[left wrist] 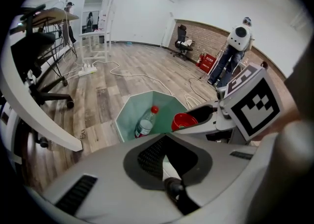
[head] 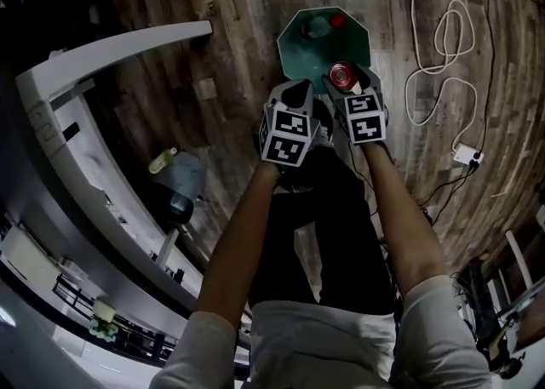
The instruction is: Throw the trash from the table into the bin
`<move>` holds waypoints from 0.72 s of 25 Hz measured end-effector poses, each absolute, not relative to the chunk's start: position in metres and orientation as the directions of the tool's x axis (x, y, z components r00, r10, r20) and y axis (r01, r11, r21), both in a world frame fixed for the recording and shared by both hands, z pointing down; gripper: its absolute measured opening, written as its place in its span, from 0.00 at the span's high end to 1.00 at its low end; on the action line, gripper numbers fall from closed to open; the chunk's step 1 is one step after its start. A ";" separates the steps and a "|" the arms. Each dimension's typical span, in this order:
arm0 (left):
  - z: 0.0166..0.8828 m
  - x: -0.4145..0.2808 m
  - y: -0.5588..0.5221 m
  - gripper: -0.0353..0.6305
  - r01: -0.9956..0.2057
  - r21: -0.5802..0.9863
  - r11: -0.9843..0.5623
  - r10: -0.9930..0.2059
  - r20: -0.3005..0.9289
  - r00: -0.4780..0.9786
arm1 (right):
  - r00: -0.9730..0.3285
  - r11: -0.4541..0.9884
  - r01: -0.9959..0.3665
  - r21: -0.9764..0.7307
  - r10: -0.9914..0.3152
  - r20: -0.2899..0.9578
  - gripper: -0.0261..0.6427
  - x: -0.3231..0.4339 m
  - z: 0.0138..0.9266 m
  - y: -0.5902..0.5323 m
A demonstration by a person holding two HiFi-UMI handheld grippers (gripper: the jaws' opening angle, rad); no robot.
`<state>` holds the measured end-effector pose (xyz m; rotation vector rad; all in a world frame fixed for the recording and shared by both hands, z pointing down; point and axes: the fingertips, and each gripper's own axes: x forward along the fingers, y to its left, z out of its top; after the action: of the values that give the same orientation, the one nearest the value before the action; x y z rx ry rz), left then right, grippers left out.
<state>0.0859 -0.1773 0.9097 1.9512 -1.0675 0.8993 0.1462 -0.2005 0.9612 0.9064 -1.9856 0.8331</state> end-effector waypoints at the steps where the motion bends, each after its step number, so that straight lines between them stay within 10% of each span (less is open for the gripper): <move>1: 0.913 0.088 -0.177 0.91 -0.882 0.267 -0.388 -0.375 0.829 0.416 | -0.435 0.531 -0.816 -0.227 -0.306 0.847 0.48 0.147 0.965 -0.200; 18: 0.863 0.112 -0.164 0.91 -0.875 0.279 -0.395 -0.376 0.820 0.431 | -0.373 0.501 -0.848 -0.170 -0.338 0.864 0.56 0.183 0.916 -0.182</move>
<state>0.1124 -0.1640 0.8629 1.9600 -1.0549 0.8757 0.1831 -0.1821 0.9159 0.9776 -1.9341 0.7957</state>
